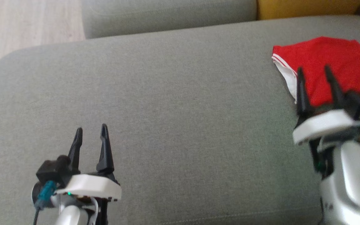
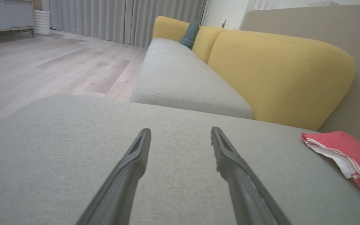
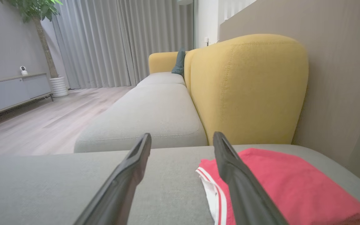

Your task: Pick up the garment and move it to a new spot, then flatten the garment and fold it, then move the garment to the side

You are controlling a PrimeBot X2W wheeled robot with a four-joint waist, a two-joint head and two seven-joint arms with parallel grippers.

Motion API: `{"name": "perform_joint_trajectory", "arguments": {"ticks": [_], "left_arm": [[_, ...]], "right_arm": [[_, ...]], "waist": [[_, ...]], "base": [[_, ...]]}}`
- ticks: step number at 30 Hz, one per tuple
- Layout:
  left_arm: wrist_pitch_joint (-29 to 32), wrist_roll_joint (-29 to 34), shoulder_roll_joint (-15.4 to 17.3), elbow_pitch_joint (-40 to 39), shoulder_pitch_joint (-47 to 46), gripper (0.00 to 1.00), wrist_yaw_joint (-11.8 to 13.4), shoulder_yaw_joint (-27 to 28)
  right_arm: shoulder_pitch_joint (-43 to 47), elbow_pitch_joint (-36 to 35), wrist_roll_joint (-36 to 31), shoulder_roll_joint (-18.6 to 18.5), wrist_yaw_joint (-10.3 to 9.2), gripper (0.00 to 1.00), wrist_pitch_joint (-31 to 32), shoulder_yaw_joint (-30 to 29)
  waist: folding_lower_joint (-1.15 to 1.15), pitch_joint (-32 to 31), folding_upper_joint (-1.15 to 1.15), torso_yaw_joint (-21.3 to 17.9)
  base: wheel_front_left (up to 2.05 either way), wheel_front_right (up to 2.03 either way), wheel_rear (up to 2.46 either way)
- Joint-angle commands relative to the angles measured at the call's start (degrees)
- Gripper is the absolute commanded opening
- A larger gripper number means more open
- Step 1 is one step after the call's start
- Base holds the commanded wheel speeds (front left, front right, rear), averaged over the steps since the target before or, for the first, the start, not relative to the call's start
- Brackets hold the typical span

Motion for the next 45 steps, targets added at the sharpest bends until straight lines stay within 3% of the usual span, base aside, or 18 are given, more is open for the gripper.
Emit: {"name": "perform_joint_trajectory", "arguments": {"ticks": [1, 12, 27, 28, 32, 45], "left_arm": [[-0.51, 0.81, 0.68, -1.34, -1.14, 1.0, 0.56, 2.15], [-0.52, 2.21, 0.7, 1.21, 2.22, 1.0, 0.98, 0.41], [-0.05, 2.53, 0.96, 1.03, 3.73, 1.0, 1.71, -0.66], [0.26, 2.01, 0.25, 3.03, 5.71, 0.0, 1.37, -2.27], [0.3, 1.81, -0.19, 6.24, 7.06, 0.0, 1.32, -2.41], [2.21, -6.64, -0.29, 6.55, 5.76, 0.0, -0.86, -0.13]], "right_arm": [[0.45, -3.78, 0.73, 0.51, -0.05, 1.0, -0.81, 2.12], [17.07, -11.47, 8.12, 0.76, -0.05, 1.0, -3.45, 6.48], [22.31, -11.65, 8.23, 0.77, -0.05, 1.0, -3.49, 8.52], [23.51, -9.35, 8.08, 1.0, 0.0, 0.0, -3.35, 6.93], [24.56, -5.98, 8.15, 1.07, 0.0, 0.0, -3.31, 6.95], [23.44, -5.75, 17.64, 0.52, -0.01, 0.0, -2.42, 6.51]], "waist": [[0.0, -1.49, 0.0, 1.15], [0.0, -5.09, 0.0, 4.38], [0.0, -6.2, 0.0, 5.34], [0.0, -6.22, 0.0, 5.36], [0.0, -6.25, 0.0, 5.39], [0.0, -5.96, 0.0, 5.37]], "base": [[0.0, 0.0, 0.0], [0.0, 0.0, 0.0], [0.0, 0.0, 0.0], [0.0, 0.0, 0.0], [0.0, 0.0, 0.0], [0.0, 0.0, 0.0]]}}
